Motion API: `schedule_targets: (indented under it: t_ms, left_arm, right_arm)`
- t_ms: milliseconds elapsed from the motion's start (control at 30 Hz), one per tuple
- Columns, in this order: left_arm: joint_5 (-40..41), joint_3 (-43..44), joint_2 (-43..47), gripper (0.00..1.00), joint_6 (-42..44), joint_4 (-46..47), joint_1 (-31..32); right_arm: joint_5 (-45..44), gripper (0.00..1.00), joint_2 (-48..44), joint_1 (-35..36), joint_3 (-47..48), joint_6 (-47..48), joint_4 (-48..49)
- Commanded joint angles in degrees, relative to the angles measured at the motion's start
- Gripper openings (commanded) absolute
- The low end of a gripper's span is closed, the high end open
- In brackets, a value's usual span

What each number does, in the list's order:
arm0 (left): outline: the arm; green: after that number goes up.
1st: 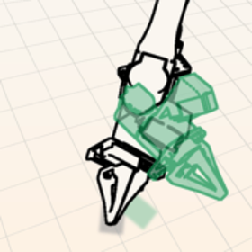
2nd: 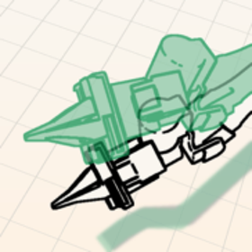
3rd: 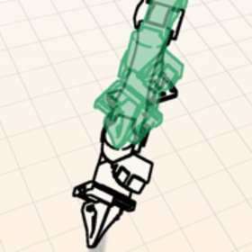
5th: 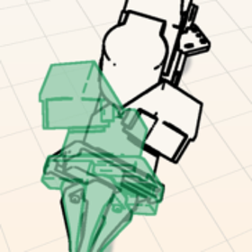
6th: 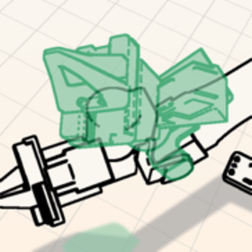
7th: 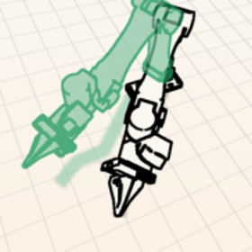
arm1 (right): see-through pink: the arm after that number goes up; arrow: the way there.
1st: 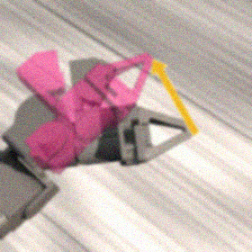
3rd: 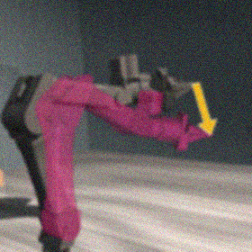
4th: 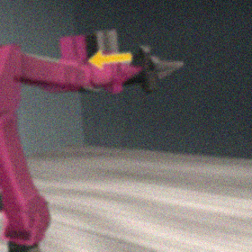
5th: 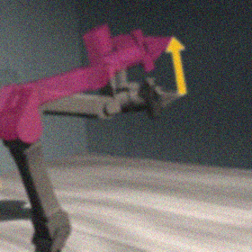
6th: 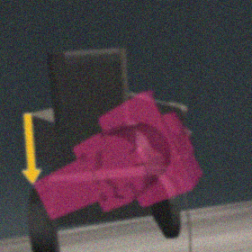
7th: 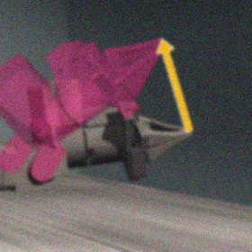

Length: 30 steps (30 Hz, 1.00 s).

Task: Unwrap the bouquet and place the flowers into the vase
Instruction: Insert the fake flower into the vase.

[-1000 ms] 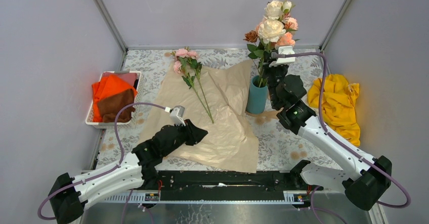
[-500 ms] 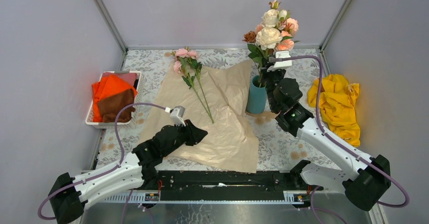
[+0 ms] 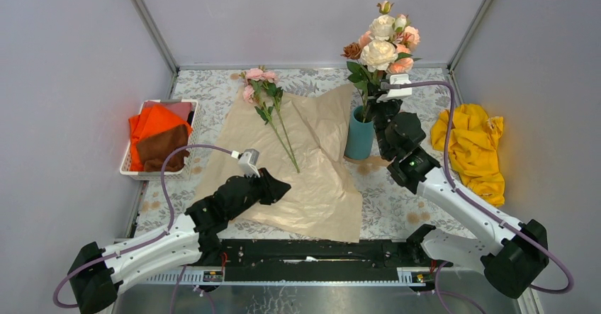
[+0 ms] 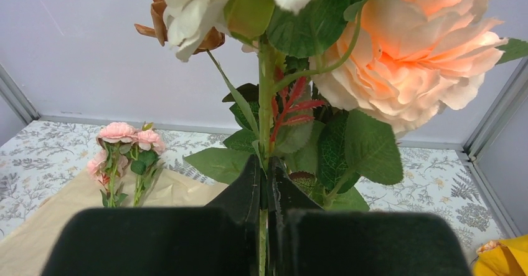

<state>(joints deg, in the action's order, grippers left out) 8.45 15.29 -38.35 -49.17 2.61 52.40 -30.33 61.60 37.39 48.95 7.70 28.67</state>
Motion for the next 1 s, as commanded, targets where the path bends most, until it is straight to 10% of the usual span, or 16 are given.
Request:
schedule_targets:
  t_ms: [0, 967]
  left_arm:
    - [0.9, -0.4, 0.0, 0.28, -0.1, 1.4, 0.3]
    - [0.7, -0.6, -0.7, 0.28, 0.0, 1.9, 0.3]
  right_arm:
    - [0.8, 0.04, -1.3, -0.3, -1.6, -2.0, -0.9]
    - [2.2, 0.25, -1.2, -0.5, -2.0, -2.9, -2.2]
